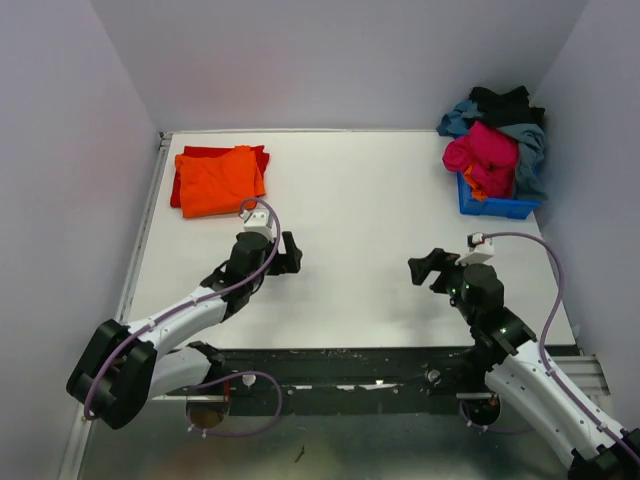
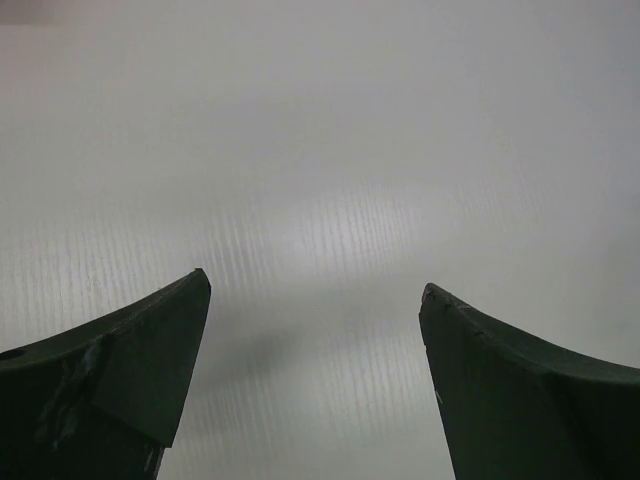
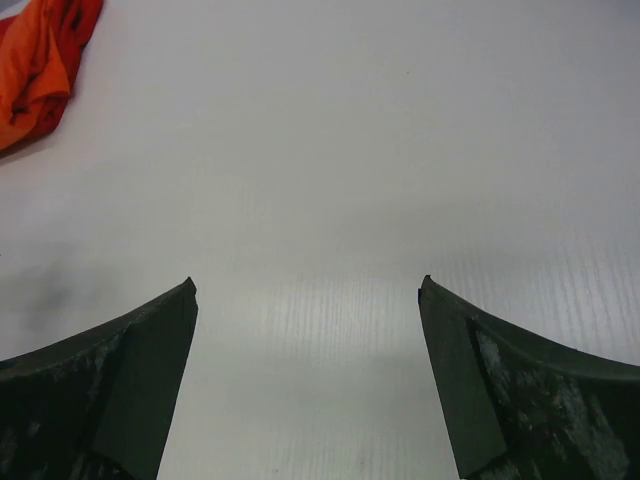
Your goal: Fold and stack the t-shirts
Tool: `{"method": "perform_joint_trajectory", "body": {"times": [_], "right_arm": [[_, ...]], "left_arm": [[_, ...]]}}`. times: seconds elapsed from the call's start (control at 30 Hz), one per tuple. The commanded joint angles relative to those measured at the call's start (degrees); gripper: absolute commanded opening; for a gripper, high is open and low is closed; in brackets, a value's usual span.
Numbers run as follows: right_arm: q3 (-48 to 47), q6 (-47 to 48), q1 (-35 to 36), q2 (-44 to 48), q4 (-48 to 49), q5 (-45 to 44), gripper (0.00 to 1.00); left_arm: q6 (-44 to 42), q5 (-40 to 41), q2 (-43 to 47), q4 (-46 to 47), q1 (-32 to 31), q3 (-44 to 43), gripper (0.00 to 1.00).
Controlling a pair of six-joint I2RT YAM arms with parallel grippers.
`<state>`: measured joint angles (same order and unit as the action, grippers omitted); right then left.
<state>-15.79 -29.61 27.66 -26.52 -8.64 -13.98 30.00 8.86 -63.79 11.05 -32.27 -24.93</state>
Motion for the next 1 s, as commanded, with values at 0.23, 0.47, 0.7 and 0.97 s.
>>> {"method": "perform_joint_trajectory", "body": {"times": [0.23,0.47,0.7,0.97], "right_arm": [[-0.82,-0.63,-0.15,-0.37,0.65,-1.75,1.0],[-4.93,-3.69,-0.15,-3.52,-4.34,-6.74,0.99],[-28.82,-6.78,-2.42,-27.58,-14.46,-15.64,0.95],[-54.32,-4.94,-15.43,-48.78,-20.27,-13.96,0.84]], "left_arm": [[-0.29,-0.86,0.16,0.2,-0.16,-1.53,0.99],[-0.47,-1.22,1.65,0.99,-0.16,-0.56,0.99],[0.06,-3.94,0.95,2.31,-0.25,-0.56,0.99],[0.68,-5.52,-0.37,2.57,-0.25,-0.65,0.99]]}}
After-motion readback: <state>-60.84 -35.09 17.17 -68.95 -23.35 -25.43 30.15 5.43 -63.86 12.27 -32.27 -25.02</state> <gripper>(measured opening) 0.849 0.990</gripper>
